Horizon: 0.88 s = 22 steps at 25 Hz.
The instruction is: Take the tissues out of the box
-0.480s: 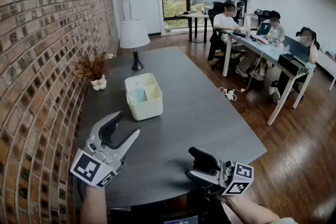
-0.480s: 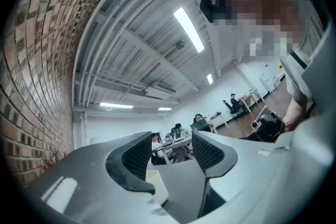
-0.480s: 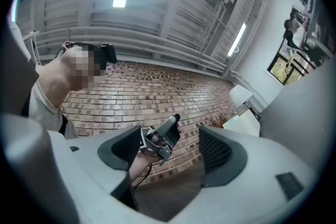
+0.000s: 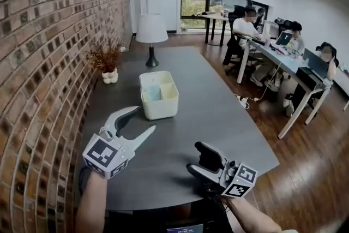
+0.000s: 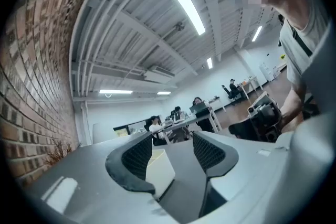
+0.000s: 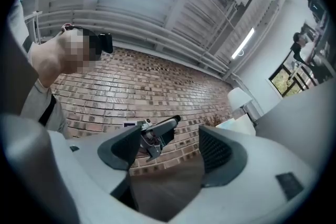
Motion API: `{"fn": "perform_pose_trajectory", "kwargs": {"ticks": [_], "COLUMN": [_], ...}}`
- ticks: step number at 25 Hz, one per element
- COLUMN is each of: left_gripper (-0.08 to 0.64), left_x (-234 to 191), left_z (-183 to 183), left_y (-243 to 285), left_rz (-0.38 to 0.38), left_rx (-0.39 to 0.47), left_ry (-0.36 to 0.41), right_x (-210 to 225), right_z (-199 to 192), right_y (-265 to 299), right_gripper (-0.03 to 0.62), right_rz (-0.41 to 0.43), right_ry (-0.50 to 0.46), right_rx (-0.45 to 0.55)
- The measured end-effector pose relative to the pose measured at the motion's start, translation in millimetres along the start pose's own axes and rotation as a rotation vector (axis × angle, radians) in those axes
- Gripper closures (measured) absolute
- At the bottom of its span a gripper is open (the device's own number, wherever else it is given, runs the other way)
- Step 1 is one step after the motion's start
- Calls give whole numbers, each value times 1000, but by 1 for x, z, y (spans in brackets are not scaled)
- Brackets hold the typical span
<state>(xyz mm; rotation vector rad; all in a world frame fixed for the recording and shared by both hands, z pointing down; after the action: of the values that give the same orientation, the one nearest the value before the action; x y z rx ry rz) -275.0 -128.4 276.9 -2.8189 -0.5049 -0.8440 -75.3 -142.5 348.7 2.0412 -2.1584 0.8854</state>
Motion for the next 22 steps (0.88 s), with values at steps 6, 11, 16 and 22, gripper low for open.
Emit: {"fn": "perform_pose_trajectory", "kwargs": {"ticks": [6, 11, 16, 22], "left_gripper": [259, 208, 195, 90], "left_x": [-42, -94, -124, -143], "left_z": [-21, -53, -98, -152], "left_y": [30, 78, 128, 164], "left_rz": [-61, -126, -301, -545], "left_rx": [-144, -333, -565, -830], "left_ry": [90, 197, 280, 297], "right_x": [2, 1, 0, 3], "right_z": [0, -1, 1, 0], "right_y": [2, 5, 1, 6], "right_gripper": [233, 233, 232, 232], "right_rz": [4, 13, 30, 45], "right_ry": [-4, -6, 4, 25], "right_rx": [2, 2, -13, 5]}}
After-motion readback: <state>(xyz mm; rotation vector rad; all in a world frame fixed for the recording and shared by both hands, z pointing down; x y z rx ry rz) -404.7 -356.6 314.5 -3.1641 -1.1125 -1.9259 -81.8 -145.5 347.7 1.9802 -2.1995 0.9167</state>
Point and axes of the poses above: the fingertips, and each gripper's own axes: y forward along the fingers, x to its right, z out of its top, the point moved 4 cm from there along -y, backward along the fingers, and after that the axes turned 12 degrees about y, right-handed, at the moved point
